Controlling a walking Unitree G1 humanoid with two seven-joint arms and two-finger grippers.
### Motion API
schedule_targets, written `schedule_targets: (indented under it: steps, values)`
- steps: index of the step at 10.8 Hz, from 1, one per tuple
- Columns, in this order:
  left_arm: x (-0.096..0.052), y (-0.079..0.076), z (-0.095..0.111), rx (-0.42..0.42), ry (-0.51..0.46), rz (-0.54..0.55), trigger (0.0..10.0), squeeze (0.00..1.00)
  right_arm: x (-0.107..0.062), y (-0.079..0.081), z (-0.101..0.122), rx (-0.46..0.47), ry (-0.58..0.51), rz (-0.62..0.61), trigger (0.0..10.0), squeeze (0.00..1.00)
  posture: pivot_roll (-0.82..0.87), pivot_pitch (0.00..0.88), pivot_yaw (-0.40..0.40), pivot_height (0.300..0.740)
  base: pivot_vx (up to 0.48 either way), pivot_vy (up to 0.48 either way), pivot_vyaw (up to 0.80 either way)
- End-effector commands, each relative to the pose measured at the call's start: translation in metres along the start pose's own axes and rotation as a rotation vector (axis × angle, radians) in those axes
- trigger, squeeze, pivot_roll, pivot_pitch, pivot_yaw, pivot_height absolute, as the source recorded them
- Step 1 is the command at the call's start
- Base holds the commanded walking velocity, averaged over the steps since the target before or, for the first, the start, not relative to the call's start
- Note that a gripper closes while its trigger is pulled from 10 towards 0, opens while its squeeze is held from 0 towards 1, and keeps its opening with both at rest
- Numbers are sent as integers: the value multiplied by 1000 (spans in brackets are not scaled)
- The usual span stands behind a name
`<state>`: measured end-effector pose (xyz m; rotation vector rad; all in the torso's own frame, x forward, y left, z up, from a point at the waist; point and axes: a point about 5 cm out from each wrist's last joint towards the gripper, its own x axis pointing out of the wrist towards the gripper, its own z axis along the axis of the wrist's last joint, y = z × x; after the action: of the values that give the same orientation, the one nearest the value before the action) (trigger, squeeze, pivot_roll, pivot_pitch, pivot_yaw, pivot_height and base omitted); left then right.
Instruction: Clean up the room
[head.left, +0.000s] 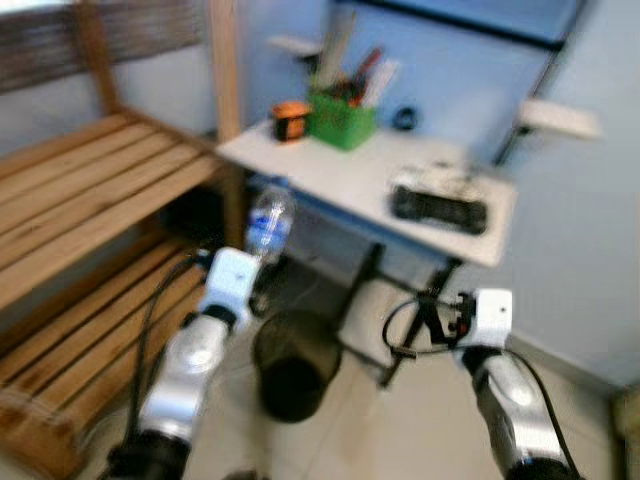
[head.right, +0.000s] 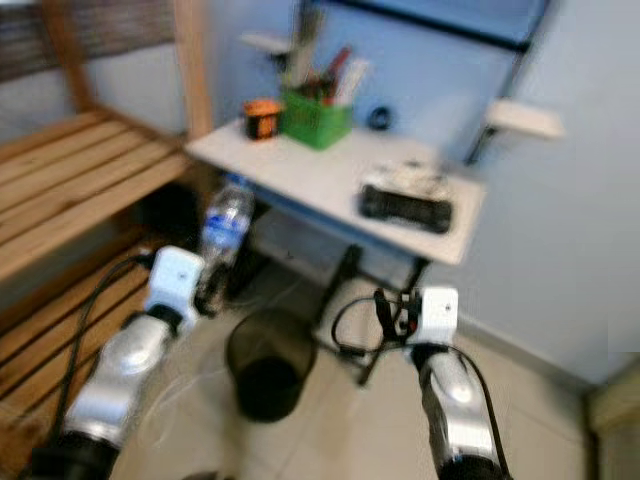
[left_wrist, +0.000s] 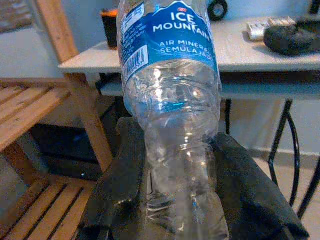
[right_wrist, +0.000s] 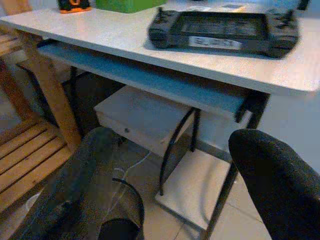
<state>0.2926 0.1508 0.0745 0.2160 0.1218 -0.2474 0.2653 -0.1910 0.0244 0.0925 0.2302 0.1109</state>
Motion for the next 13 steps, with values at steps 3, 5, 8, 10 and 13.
schedule_targets:
  steps: [3, 5, 8, 10, 13]
  values:
    - [2, -22, -2, -30, 11, -70, 10000, 0, -6, 3, -10, -3, 49, 50, 10000, 0, 15, 0, -56, 740, 480, 0, 0]
    - [6, -22, -18, -9, 110, -48, 10000, 0, -15, 2, -20, -9, 110, 98, 10000, 0, 11, 0, -60, 740, 240, 0, 0]
    - [7, -60, -60, 38, 323, -211, 10000, 0, -33, -8, -32, -32, 210, 175, 10000, 0, -1, 0, -100, 740, 0, 0, 0]
    - [11, -68, -74, 154, 423, -148, 10000, 0, -47, -20, -35, -66, 271, 213, 10000, 0, -46, 40, -139, 740, 0, 0, 0]
    - [13, -68, -81, 228, 499, -93, 10000, 0, -62, -33, -35, -103, 347, 283, 10000, 0, -105, 99, -221, 740, 0, 0, 0]
